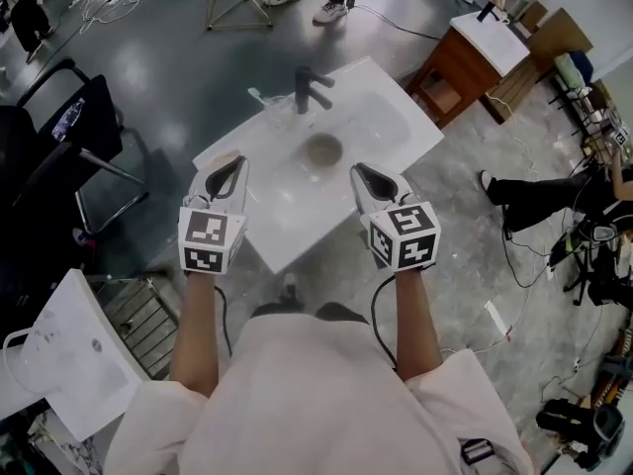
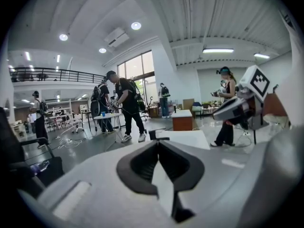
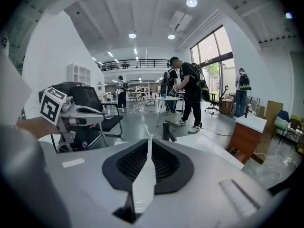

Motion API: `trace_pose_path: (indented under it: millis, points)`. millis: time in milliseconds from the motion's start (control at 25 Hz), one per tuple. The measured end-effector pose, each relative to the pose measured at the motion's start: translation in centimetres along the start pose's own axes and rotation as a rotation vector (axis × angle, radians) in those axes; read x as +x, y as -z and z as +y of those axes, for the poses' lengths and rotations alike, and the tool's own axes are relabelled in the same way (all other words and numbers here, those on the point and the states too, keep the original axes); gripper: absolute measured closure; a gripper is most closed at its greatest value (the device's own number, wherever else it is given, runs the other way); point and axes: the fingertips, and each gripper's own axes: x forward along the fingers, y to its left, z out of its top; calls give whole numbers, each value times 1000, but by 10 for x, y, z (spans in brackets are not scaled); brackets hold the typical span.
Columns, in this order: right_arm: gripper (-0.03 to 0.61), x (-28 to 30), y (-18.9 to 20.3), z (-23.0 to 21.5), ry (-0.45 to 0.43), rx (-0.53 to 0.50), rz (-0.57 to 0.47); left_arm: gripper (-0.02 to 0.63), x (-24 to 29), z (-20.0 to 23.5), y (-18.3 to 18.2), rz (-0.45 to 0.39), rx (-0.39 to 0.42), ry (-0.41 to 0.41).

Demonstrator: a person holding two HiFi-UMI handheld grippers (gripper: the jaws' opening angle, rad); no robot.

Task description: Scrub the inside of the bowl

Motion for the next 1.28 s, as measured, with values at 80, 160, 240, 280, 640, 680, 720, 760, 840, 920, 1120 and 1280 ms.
trace_pose_path:
  millis: [80, 160, 240, 280, 640, 680, 720, 760, 840, 920, 1120, 1280]
  points:
    - [535, 16, 0, 3, -19, -4, 16, 599, 8, 10, 6, 13, -6, -1]
    - [526, 27, 3, 3, -29, -6, 35, 545, 13, 15, 12, 24, -8, 0]
    - [523, 37, 6, 0, -32, -3, 52, 543, 19, 21, 19, 39, -8, -1]
    - [518, 42, 8, -2, -34, 0, 59, 540, 22, 24, 23, 50, -10, -1]
    - [500, 102, 25, -15, -104, 5, 127, 464, 53, 50, 73, 221, -34, -41]
    - [497, 108, 27, -16, -115, 3, 135, 452, 56, 53, 80, 248, -43, -56]
    - [495, 115, 30, -18, -128, 1, 145, 440, 59, 55, 88, 274, -52, -73]
    - [494, 122, 33, -20, -142, -4, 158, 427, 62, 58, 96, 299, -61, -90]
    - [485, 136, 40, -23, -171, -19, 188, 407, 71, 63, 110, 337, -87, -123]
    - [478, 150, 45, -28, -198, -33, 213, 394, 81, 69, 122, 364, -126, -154]
    - [472, 179, 60, -43, -255, -44, 266, 340, 100, 85, 147, 385, -276, -246]
    - [454, 201, 80, -57, -293, -68, 321, 311, 111, 97, 170, 392, -391, -337]
